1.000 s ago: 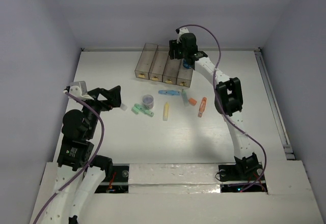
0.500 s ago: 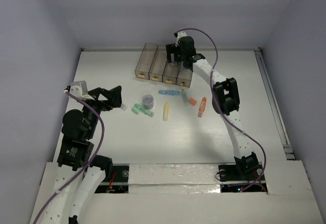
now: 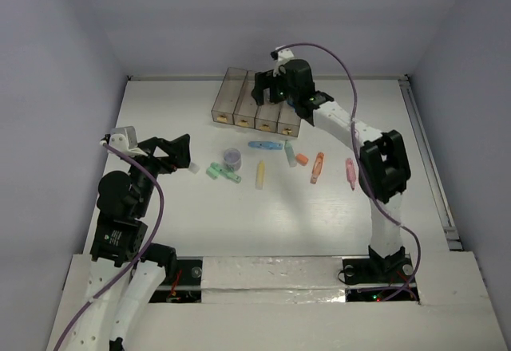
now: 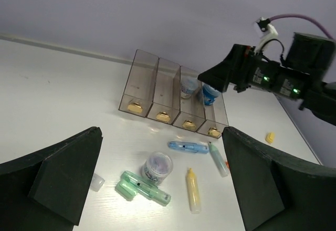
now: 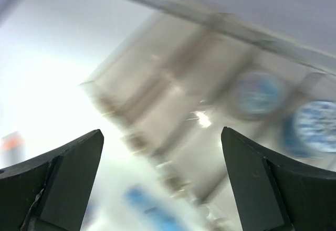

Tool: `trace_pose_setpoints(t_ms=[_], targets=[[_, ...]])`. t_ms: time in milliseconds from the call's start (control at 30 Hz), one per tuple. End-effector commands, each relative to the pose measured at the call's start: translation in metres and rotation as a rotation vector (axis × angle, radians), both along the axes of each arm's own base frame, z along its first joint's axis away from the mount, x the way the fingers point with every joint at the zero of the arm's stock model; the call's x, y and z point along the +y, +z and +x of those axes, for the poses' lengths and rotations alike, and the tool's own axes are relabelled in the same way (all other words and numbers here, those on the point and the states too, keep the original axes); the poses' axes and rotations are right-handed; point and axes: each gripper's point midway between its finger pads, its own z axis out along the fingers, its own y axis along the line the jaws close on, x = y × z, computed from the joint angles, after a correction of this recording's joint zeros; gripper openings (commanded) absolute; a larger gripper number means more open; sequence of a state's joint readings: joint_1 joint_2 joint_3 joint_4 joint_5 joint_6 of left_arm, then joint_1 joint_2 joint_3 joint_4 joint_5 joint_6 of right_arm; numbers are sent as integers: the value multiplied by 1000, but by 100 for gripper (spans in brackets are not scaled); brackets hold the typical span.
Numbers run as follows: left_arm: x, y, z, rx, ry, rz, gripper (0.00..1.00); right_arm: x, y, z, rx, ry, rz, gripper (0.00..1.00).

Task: Sort the stationery into containers
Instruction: Place the stationery in the storage box, then pick up the stationery from the center of the board.

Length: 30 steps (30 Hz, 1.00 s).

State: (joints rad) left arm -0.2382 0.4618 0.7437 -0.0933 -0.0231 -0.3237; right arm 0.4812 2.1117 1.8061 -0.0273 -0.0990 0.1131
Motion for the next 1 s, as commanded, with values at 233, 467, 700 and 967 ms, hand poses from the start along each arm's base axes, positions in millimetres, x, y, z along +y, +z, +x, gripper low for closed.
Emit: trace_pose_setpoints(t_ms=[233,467,700,967], targets=[[0,13,-3,-67,-6,-19,99,115,-42,-177,120,318,-26,100],[1,14,-5,-73,-8,-22,99,111,-102,-182,221,248,-149,100],[-7,15,-8,-76,-49,-18,99,117,-118,-173,222,212,-170,100],[-10,14,-7,-75,-63,-16,99,130,-118,-166,201,206,-152,94]])
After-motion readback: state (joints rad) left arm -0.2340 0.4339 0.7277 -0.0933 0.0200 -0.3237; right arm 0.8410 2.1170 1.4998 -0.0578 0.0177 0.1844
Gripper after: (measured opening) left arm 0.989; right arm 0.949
